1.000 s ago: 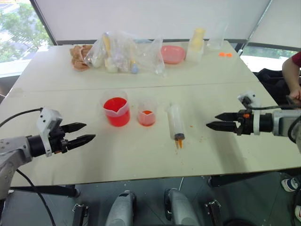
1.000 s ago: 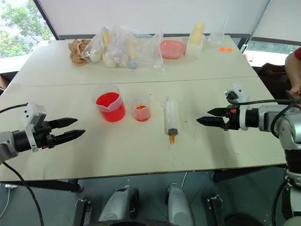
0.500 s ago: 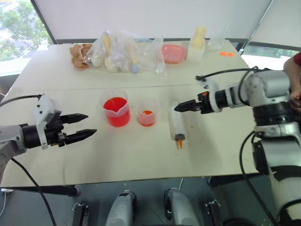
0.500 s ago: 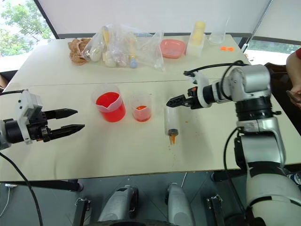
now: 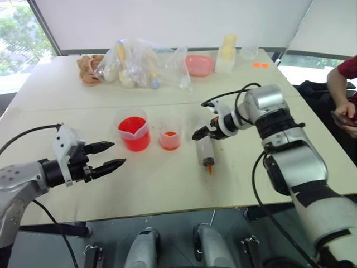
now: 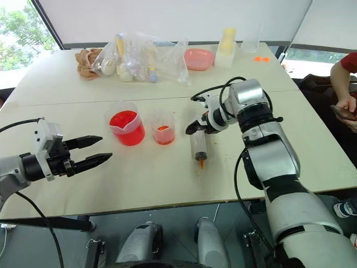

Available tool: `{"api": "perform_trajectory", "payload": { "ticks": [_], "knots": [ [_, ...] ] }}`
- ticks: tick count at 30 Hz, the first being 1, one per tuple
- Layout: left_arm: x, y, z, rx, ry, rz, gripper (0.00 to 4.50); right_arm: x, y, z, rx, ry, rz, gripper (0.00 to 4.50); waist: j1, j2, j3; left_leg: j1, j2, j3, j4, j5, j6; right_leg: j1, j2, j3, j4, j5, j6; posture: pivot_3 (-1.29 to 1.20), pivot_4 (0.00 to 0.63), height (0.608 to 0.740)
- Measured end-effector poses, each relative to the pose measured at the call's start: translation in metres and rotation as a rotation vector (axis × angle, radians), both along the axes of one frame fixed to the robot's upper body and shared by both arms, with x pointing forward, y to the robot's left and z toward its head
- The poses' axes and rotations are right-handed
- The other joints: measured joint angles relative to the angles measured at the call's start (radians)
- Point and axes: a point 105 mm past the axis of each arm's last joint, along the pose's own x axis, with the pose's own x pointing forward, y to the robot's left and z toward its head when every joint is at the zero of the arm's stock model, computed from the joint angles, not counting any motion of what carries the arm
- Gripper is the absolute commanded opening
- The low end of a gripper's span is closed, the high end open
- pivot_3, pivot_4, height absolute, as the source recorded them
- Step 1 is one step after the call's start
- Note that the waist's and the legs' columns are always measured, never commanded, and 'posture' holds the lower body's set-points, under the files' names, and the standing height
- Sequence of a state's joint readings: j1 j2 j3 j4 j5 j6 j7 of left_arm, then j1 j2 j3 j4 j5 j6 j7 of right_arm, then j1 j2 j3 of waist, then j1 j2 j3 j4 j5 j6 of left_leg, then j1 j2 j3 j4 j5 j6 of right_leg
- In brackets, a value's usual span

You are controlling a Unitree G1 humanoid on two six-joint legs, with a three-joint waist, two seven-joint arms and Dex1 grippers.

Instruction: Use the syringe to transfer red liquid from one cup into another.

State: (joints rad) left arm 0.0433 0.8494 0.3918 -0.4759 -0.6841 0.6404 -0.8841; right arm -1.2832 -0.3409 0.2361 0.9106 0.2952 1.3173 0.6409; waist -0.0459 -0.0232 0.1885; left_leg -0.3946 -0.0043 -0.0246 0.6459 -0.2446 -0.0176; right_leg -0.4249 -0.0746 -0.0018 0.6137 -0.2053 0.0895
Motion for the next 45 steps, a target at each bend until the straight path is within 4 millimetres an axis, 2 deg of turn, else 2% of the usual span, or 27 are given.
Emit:
{"api": "perform_trajectory", "payload": {
  "ticks": [2, 5, 6, 7, 13, 16, 17, 19, 21, 23, 24, 25, 27, 29, 31, 36, 38, 40, 45],
  "knots": [
    [0.0, -0.001, -0.002, -0.002, 0.004, 0.0, 3.42, 0.003, -0.002, -0.004, -0.031, -0.017, 0.0, 3.61, 0.0, -0.002, -0.002, 0.003, 0.001, 0.0, 0.0, 0.0, 0.0, 0.003, 0.0, 0.0, 0.0, 0.0, 0.0, 0.0, 0.15, 0.74],
    [0.001, -0.002, -0.004, 0.0, 0.007, 0.006, 3.42, 0.005, -0.007, -0.008, -0.061, -0.026, -0.004, 1.96, 0.0, -0.003, -0.003, 0.003, 0.001, -0.001, 0.0, 0.0, 0.0, 0.002, 0.0, 0.0, 0.0, 0.0, 0.0, 0.0, 0.15, 0.74],
    [0.001, -0.001, -0.004, 0.001, 0.006, 0.009, 3.42, 0.005, -0.005, -0.008, -0.056, -0.023, 0.002, 1.64, 0.0, -0.003, -0.003, 0.003, 0.001, -0.001, 0.0, 0.0, 0.0, 0.002, 0.0, 0.0, 0.0, 0.0, 0.0, 0.0, 0.15, 0.74],
    [0.002, -0.001, -0.004, 0.003, 0.004, 0.011, 3.42, 0.004, -0.004, -0.009, -0.055, -0.022, 0.007, 1.52, 0.0, -0.004, -0.004, 0.003, 0.001, -0.001, 0.0, 0.0, 0.0, 0.002, 0.0, 0.0, 0.0, 0.0, 0.0, 0.0, 0.15, 0.74],
    [0.004, -0.002, 0.0, 0.01, -0.021, 0.008, 3.42, 0.002, -0.005, -0.01, -0.028, -0.015, -0.002, 1.52, 0.001, -0.005, -0.006, 0.003, 0.001, -0.001, -0.001, 0.0, 0.0, 0.002, 0.0, 0.0, 0.0, 0.0, -0.001, 0.0, 0.15, 0.74],
    [0.008, 0.003, 0.005, -0.014, -0.025, 0.023, 3.42, -0.001, -0.007, -0.004, 0.035, -0.002, -0.017, 1.52, 0.004, -0.002, -0.004, -0.002, 0.001, -0.002, -0.001, 0.0, 0.0, -0.002, 0.0, 0.0, 0.0, 0.0, -0.001, 0.0, 0.15, 0.74],
    [0.01, 0.01, 0.009, -0.035, -0.024, 0.041, 3.42, -0.002, -0.005, 0.005, 0.092, -0.006, -0.016, 1.52, 0.003, 0.0, -0.002, -0.006, 0.0, -0.002, 0.0, 0.0, 0.0, -0.006, 0.0, 0.0, 0.0, 0.0, 0.0, 0.0, 0.15, 0.74],
    [0.012, 0.02, 0.014, -0.059, -0.023, 0.065, 3.42, 0.002, -0.005, 0.033, 0.19, -0.062, -0.023, 1.52, 0.003, 0.005, 0.001, -0.014, 0.0, -0.001, 0.002, 0.0, 0.0, -0.014, -0.001, 0.0, 0.002, 0.001, 0.001, 0.0, 0.15, 0.74],
    [0.017, 0.027, 0.02, -0.089, -0.02, 0.076, 3.42, 0.008, -0.006, 0.086, 0.299, -0.191, -0.028, 1.52, 0.004, 0.01, 0.005, -0.017, -0.001, 0.0, 0.001, 0.0, 0.0, -0.018, -0.001, 0.0, 0.003, 0.003, 0.004, 0.0, 0.15, 0.74],
    [0.022, 0.033, 0.024, -0.106, -0.023, 0.084, 3.42, 0.008, -0.004, 0.148, 0.372, -0.395, 0.014, 1.52, 0.004, 0.009, 0.005, -0.017, -0.001, -0.001, -0.001, 0.0, 0.001, -0.018, 0.0, -0.001, 0.003, 0.003, 0.005, 0.0, 0.15, 0.74],
    [0.026, 0.036, 0.028, -0.122, -0.033, 0.095, 3.42, 0.006, 0.0, 0.172, 0.386, -0.504, 0.046, 1.52, 0.004, 0.008, 0.004, -0.016, 0.0, -0.002, -0.002, -0.001, 0.001, -0.018, 0.001, -0.001, 0.003, 0.003, 0.005, 0.0, 0.15, 0.74],
    [0.03, 0.041, 0.031, -0.133, -0.043, 0.111, 3.42, 0.004, 0.006, 0.19, 0.387, -0.632, 0.087, 1.52, 0.003, 0.007, 0.003, -0.015, 0.0, -0.002, -0.002, -0.001, 0.002, -0.017, 0.002, -0.001, 0.003, 0.003, 0.005, 0.0, 0.15, 0.74],
    [0.035, 0.052, 0.028, -0.137, -0.036, 0.149, 3.42, 0.001, 0.021, 0.21, 0.397, -0.894, 0.161, 1.52, -0.005, 0.006, 0.002, -0.014, 0.001, -0.001, -0.003, -0.002, 0.003, -0.017, 0.003, 0.0, 0.003, 0.003, 0.005, 0.0, 0.15, 0.74],
    [0.036, 0.061, 0.021, -0.13, -0.001, 0.176, 3.42, 0.0, 0.036, 0.209, 0.448, -1.004, 0.186, 1.52, -0.011, 0.006, 0.003, -0.014, 0.001, -0.001, -0.003, -0.002, 0.003, -0.018, 0.003, 0.0, 0.003, 0.003, 0.005, 0.0, 0.15, 0.74],
    [0.037, 0.068, 0.017, -0.135, 0.019, 0.194, 3.42, -0.003, 0.06, 0.21, 0.551, -1.091, 0.196, 1.52, -0.015, 0.007, 0.004, -0.015, 0.002, -0.001, -0.003, -0.002, 0.003, -0.019, 0.003, 0.0, 0.005, 0.003, 0.005, 0.0, 0.15, 0.74],
    [0.048, 0.083, 0.038, -0.085, -0.061, 0.237, 3.42, -0.038, 0.118, 0.24, 0.772, -1.39, 0.287, 1.52, -0.013, 0.007, 0.004, -0.015, 0.002, -0.003, -0.003, -0.002, 0.003, -0.018, 0.003, 0.0, 0.004, 0.003, 0.004, 0.0, 0.15, 0.74],
    [0.052, 0.091, 0.046, -0.06, -0.107, 0.27, 3.42, -0.049, 0.138, 0.236, 0.83, -1.395, 0.319, 1.52, -0.011, 0.007, 0.004, -0.015, 0.002, -0.003, -0.003, -0.001, 0.002, -0.018, 0.001, 0.0, 0.004, 0.003, 0.004, 0.0, 0.15, 0.74],
    [0.056, 0.099, 0.05, -0.035, -0.145, 0.309, 3.42, -0.056, 0.157, 0.224, 0.901, -1.333, 0.335, 1.52, -0.01, 0.006, 0.004, -0.015, 0.002, -0.005, -0.003, -0.001, 0.001, -0.018, 0.0, 0.0, 0.004, 0.003, 0.004, 0.0, 0.15, 0.74],
    [0.059, 0.103, 0.067, 0.002, -0.218, 0.336, 3.42, -0.062, 0.171, 0.2, 0.918, -1.268, 0.363, 1.52, 0.005, 0.006, 0.003, -0.015, 0.001, -0.006, -0.003, -0.001, 0.0, -0.018, -0.004, -0.001, 0.004, 0.003, 0.004, 0.0, 0.15, 0.74]
  ]
}}
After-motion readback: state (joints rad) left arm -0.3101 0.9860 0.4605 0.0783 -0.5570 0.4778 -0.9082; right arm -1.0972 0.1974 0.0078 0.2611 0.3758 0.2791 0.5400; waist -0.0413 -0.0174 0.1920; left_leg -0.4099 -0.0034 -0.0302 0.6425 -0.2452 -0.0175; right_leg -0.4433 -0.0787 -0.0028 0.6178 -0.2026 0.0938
